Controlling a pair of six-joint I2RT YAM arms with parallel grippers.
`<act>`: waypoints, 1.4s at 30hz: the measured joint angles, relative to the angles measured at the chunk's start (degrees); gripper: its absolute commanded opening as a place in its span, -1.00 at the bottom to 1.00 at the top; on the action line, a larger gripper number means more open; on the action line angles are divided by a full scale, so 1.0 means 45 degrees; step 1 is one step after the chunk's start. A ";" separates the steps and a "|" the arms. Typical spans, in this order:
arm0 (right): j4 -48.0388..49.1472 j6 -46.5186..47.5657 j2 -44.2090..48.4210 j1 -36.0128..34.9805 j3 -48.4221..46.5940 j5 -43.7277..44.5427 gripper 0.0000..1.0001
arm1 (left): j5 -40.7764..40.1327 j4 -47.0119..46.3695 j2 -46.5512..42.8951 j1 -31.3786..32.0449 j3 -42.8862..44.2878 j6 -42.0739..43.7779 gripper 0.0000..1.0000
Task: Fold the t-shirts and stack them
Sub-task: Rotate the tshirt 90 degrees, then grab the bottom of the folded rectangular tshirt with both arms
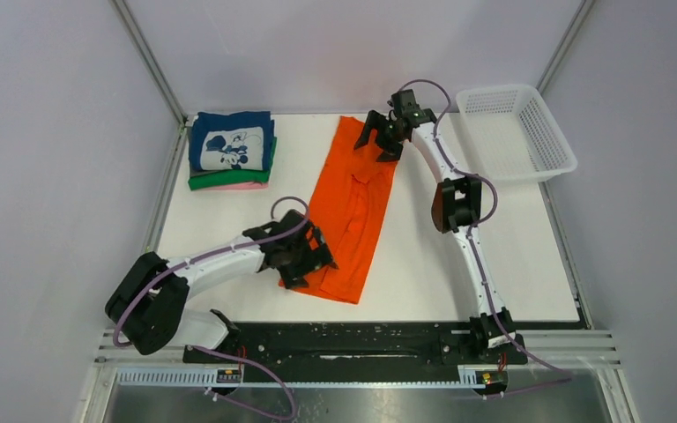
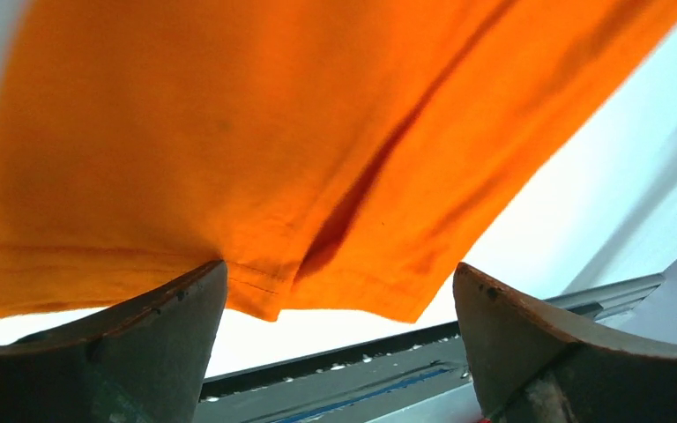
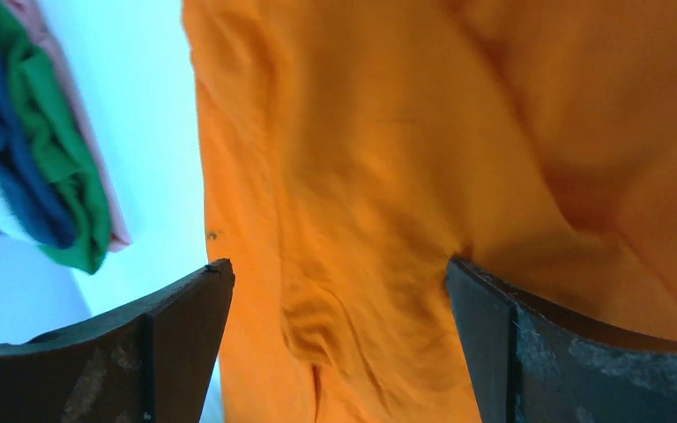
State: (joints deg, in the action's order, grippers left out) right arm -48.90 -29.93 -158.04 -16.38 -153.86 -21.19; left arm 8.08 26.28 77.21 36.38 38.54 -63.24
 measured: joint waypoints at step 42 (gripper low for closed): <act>0.5100 0.6960 1.5732 -0.9806 2.2566 0.3521 0.51 | 0.0962 -0.0515 -0.2361 -0.2900 -0.2754 0.3075 -0.91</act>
State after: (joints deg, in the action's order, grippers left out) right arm -25.96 1.39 -87.24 -60.51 -52.31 -5.34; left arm 12.40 23.97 66.59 23.33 26.15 -49.41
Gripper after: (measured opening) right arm 0.797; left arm 0.186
